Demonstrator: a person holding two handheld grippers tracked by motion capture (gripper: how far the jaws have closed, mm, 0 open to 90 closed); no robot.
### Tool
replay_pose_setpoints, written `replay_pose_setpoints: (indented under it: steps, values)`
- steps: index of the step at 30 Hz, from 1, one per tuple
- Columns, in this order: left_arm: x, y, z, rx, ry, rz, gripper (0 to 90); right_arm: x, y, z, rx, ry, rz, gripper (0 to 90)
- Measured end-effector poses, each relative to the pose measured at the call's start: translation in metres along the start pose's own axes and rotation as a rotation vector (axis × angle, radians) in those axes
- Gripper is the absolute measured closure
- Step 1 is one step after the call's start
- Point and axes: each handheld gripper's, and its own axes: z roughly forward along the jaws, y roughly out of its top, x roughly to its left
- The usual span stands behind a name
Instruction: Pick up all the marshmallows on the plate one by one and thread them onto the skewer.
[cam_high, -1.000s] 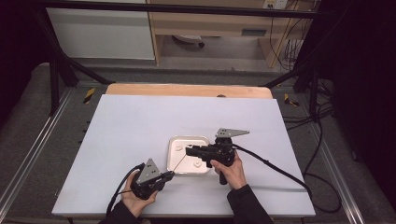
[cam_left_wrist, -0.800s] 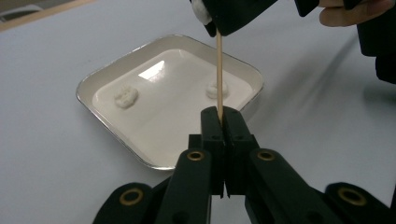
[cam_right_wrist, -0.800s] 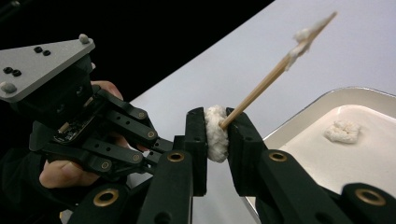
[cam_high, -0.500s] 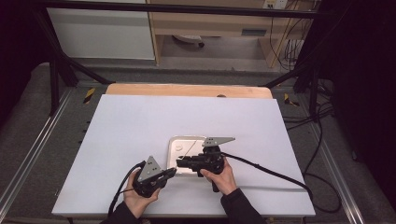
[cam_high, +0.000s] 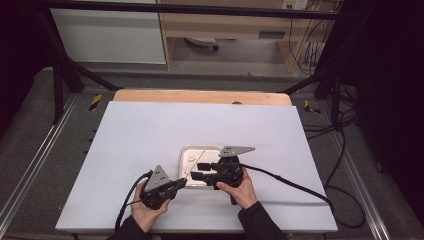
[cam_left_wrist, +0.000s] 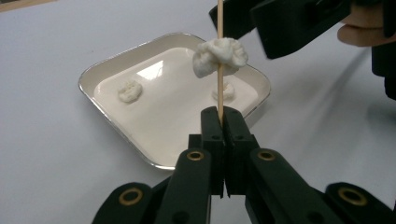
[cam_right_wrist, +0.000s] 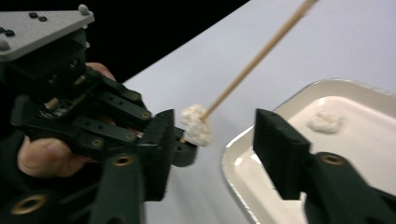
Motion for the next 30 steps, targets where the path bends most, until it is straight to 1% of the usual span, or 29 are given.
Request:
replay_pose_setpoints:
  steps: [1, 4, 5, 9, 12, 14, 18, 20, 21, 25, 27, 30]
  values:
    - [0.001, 0.000, -0.001, 0.003, 0.003, 0.001, 88.4, 0.000, 0.000, -0.002, 0.001, -0.021, -0.006, 39.3]
    - [0.004, -0.001, -0.001, 0.009, 0.004, -0.007, 88.4, -0.003, 0.000, -0.005, 0.014, -0.080, -0.044, 27.2]
    - [0.005, -0.002, -0.001, 0.013, 0.004, -0.007, 88.4, -0.005, -0.001, -0.006, 0.019, -0.097, -0.055, 24.6]
    - [0.006, -0.002, -0.002, 0.022, 0.006, -0.001, 88.4, -0.014, -0.005, -0.008, 0.042, -0.147, -0.060, 16.0]
    - [0.008, -0.004, -0.002, 0.027, 0.007, -0.004, 88.3, -0.019, -0.008, -0.009, 0.090, -0.192, -0.076, 11.2]
    - [0.009, -0.004, -0.003, 0.031, 0.008, -0.006, 88.3, -0.022, -0.010, -0.008, 0.111, -0.210, -0.091, 11.2]
    - [0.010, -0.005, -0.004, 0.030, 0.007, -0.011, 88.3, -0.028, -0.015, -0.006, 0.141, -0.241, -0.103, 11.6]
    - [0.011, -0.005, -0.004, 0.032, 0.006, -0.009, 88.3, -0.032, -0.017, -0.005, 0.160, -0.270, -0.120, 12.9]
    - [0.011, -0.006, -0.004, 0.034, 0.006, -0.011, 88.3, -0.033, -0.018, -0.005, 0.169, -0.276, -0.124, 13.7]
    - [0.010, -0.006, -0.004, 0.038, 0.005, -0.008, 88.2, -0.039, -0.022, -0.002, 0.202, -0.294, -0.138, 17.5]
    - [0.010, -0.006, -0.004, 0.038, 0.005, -0.008, 88.2, -0.042, -0.024, -0.001, 0.222, -0.296, -0.154, 19.7]
    - [0.011, -0.007, -0.004, 0.039, 0.003, -0.013, 88.2, -0.042, -0.028, 0.002, 0.233, -0.304, -0.177, 25.7]
